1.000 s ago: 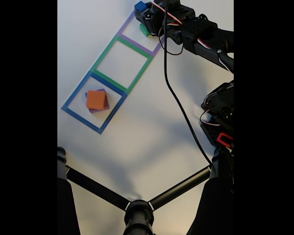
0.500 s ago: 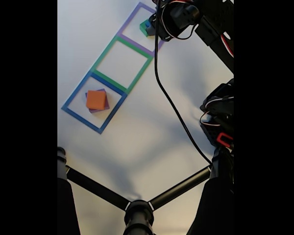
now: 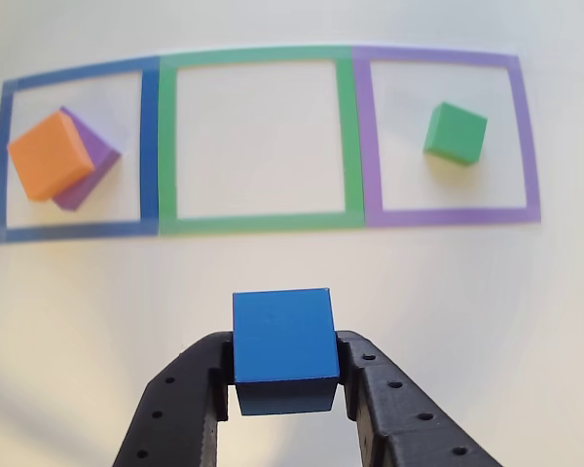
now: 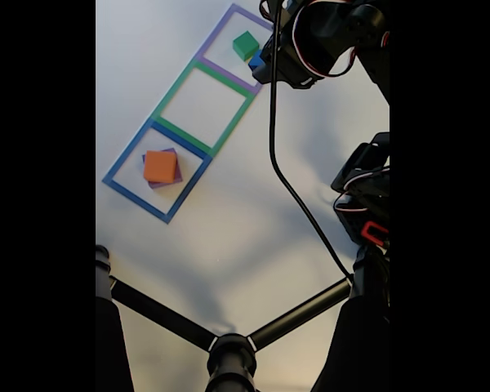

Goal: Tower of hanoi

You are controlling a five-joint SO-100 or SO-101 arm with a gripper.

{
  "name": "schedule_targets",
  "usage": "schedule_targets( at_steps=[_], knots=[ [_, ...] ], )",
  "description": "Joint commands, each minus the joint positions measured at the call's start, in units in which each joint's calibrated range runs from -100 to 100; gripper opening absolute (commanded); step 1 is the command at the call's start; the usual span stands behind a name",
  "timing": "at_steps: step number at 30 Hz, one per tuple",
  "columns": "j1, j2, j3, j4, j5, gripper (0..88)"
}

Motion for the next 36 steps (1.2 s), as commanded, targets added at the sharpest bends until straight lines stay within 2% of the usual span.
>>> schedule_targets(
  at_steps=[1,10,16,21,30,36],
  knots=[
    [0.1,-4.8,10.7,-10.6,0.4,3.2],
    [3.0,-9.3,45.3,-46.5,0.4,3.4],
    [1.7,-6.0,67.8,-81.8,0.4,3.5],
    [0.3,4.9,75.2,-104.8,0.4,3.7],
    [-1.4,22.2,74.9,-125.6,0.4,3.8],
    [-1.6,28.7,74.4,-130.9,0.4,3.8]
  ],
)
